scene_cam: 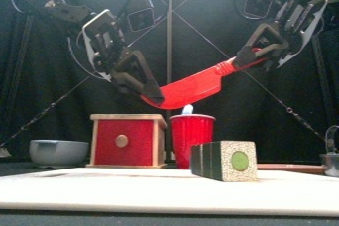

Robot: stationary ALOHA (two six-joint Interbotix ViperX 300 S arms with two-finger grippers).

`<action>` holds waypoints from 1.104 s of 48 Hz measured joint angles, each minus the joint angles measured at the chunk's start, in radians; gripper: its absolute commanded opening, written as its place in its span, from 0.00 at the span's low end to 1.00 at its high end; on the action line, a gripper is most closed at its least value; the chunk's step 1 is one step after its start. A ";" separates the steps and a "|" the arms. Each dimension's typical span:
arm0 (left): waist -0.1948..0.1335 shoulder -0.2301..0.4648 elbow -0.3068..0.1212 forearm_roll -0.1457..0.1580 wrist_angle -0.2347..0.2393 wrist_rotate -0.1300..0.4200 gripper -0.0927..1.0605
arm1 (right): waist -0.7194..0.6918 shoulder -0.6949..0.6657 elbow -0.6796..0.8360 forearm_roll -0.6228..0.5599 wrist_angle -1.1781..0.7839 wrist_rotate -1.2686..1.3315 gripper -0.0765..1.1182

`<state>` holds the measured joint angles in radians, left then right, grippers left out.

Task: Place sushi on board then cut the sushi with the knife then place the pieces on the plate
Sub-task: Cut the sushi into 4 pieces

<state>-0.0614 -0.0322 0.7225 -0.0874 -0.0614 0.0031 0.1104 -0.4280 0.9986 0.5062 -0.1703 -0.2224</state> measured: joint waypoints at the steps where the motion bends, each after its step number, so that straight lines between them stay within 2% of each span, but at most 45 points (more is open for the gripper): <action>1: -0.002 0.002 0.002 0.000 0.000 -0.002 0.37 | 0.002 0.002 0.000 0.008 0.000 0.000 0.31; 20: -0.032 0.067 -0.038 -0.055 0.012 -0.002 0.37 | -0.002 0.049 0.008 0.121 0.126 0.000 0.31; 35: -0.044 0.092 -0.067 -0.060 0.041 -0.006 0.37 | -0.051 0.075 0.006 0.118 0.202 -0.003 0.31; 53: -0.041 0.100 -0.072 -0.066 0.041 -0.005 0.37 | -0.110 0.089 0.000 0.094 0.250 -0.003 0.31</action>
<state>-0.1028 0.0675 0.6504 -0.1534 -0.0199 -0.0015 0.0000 -0.3390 0.9986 0.5998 0.0798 -0.2255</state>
